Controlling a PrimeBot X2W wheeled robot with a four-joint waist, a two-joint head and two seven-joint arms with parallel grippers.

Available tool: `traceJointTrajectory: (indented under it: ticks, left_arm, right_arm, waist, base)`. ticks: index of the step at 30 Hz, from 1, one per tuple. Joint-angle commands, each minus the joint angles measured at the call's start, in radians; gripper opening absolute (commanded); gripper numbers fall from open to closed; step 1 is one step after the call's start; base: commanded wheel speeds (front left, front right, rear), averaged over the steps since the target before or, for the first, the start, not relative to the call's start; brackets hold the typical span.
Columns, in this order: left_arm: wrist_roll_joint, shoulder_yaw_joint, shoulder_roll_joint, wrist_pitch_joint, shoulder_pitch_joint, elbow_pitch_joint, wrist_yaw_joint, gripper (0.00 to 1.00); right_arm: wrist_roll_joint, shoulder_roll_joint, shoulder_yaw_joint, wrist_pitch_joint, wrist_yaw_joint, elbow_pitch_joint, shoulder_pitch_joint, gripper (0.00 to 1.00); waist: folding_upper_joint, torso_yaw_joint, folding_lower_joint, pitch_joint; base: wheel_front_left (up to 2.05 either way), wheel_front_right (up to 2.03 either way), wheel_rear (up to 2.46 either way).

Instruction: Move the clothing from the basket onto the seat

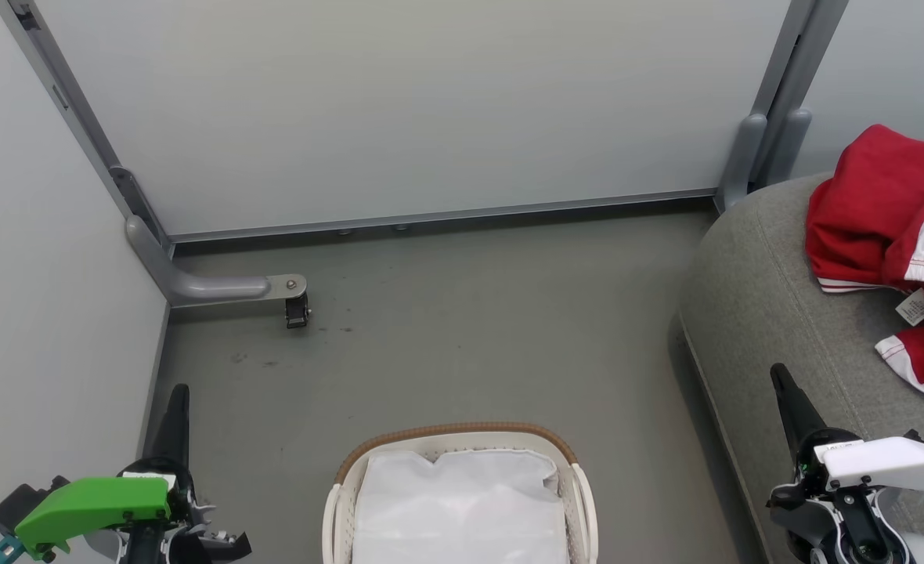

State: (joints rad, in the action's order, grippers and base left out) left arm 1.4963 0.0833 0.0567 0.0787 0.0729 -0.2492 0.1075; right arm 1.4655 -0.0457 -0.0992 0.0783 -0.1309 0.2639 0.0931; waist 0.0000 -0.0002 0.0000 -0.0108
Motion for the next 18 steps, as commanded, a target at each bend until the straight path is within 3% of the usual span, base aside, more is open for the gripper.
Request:
traceJointTrajectory:
  ticks: [1,18]
  left_arm:
    - [0.019,0.007,0.000,0.006,0.026,0.005,0.009,0.00]
    - [0.112,0.033,-0.007,0.035,0.044,0.005,0.026,0.00]
  right_arm:
    - [0.023,-0.006,-0.005,0.006,0.000,-0.010,0.015,0.00]
    - [0.140,-0.007,-0.016,0.036,0.000,-0.021,0.019,0.00]
  waist:
    - [0.0000,0.000,0.0000,0.001]
    - [0.0000,0.000,0.0000,0.012]
  base:
    - [0.00,0.00,0.00]
    - [0.00,0.00,0.00]
